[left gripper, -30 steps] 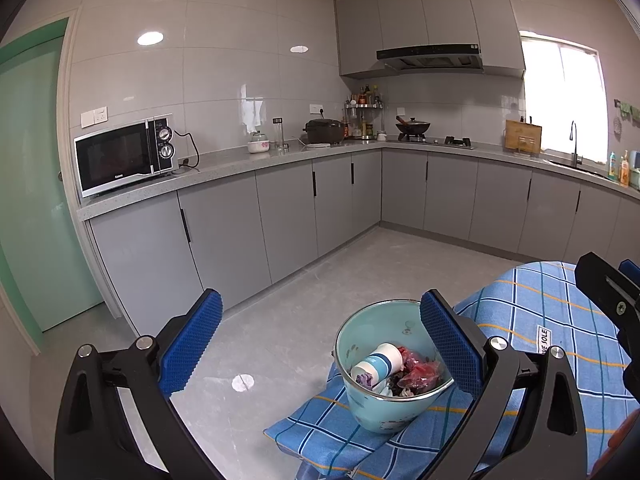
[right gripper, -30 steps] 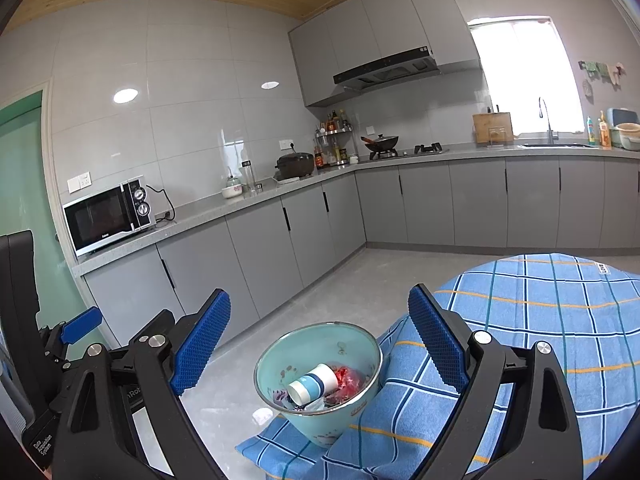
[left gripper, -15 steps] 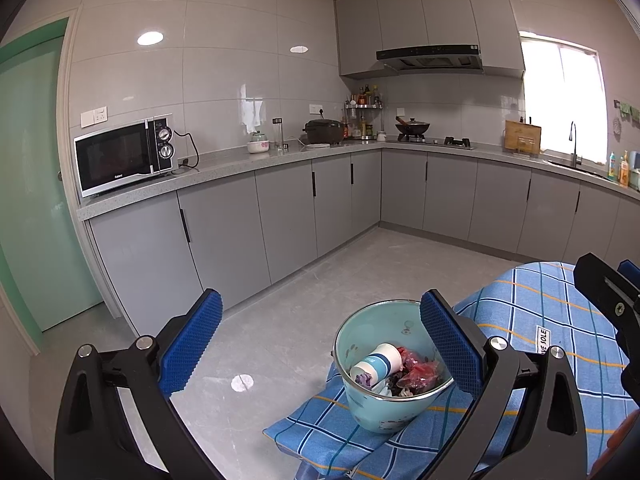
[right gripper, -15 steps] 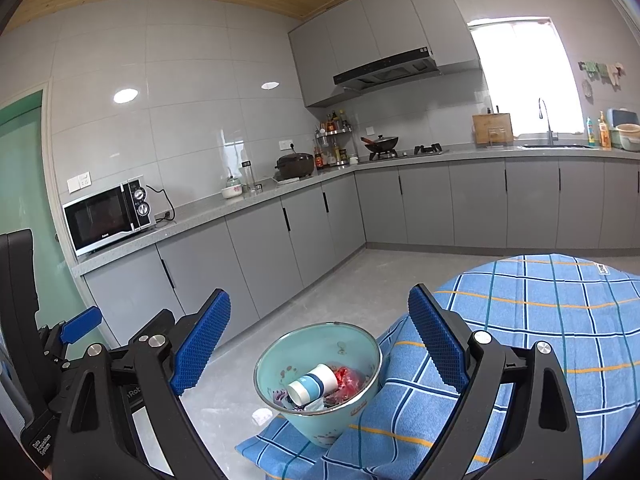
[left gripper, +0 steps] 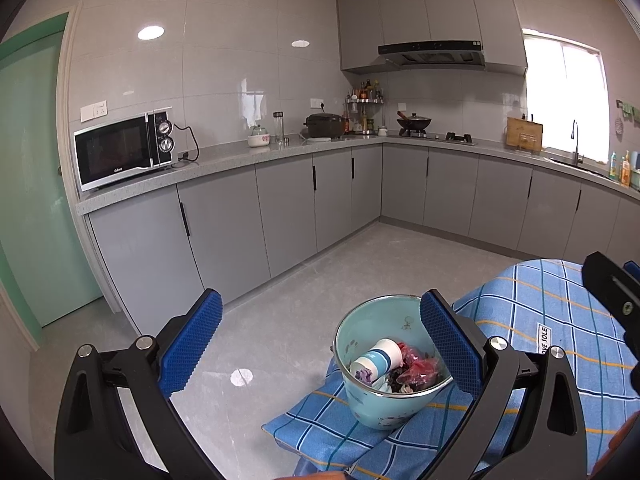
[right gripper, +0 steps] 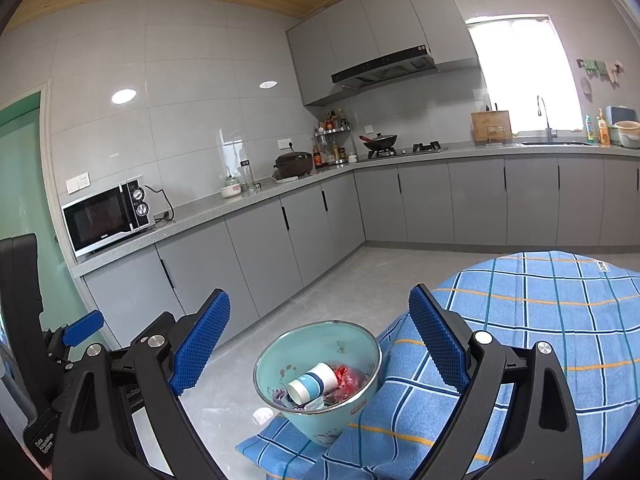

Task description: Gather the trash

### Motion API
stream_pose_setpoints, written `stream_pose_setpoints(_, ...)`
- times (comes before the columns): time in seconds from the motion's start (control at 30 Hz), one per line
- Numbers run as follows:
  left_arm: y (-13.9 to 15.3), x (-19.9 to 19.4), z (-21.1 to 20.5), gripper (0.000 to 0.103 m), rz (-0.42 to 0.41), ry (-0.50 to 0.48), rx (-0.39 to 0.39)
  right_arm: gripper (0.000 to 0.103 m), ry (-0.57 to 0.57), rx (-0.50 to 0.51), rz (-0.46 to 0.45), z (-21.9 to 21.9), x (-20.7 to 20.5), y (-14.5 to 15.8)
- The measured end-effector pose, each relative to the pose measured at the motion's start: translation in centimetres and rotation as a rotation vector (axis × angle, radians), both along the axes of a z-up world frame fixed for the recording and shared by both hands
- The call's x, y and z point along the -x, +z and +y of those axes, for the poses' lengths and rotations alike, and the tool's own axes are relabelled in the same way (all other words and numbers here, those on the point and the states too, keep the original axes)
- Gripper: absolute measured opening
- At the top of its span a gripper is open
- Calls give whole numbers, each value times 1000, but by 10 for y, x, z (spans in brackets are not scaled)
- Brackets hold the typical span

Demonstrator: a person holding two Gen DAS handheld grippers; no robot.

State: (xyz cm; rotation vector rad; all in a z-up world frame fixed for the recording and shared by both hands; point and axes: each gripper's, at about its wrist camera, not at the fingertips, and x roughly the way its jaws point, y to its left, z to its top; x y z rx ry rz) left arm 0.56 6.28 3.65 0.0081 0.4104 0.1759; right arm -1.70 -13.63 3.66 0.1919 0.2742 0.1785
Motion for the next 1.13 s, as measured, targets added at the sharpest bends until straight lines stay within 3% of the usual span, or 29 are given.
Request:
stream_pose_setpoints(0.47,-2,-4,3,97,20,-37,47,91,-7,2,3,3,1,-1)
stream_pose_setpoints(1.13,-6,-9,-5,97,60,-31,8,91,-21,-15,33,-1,-5,-5)
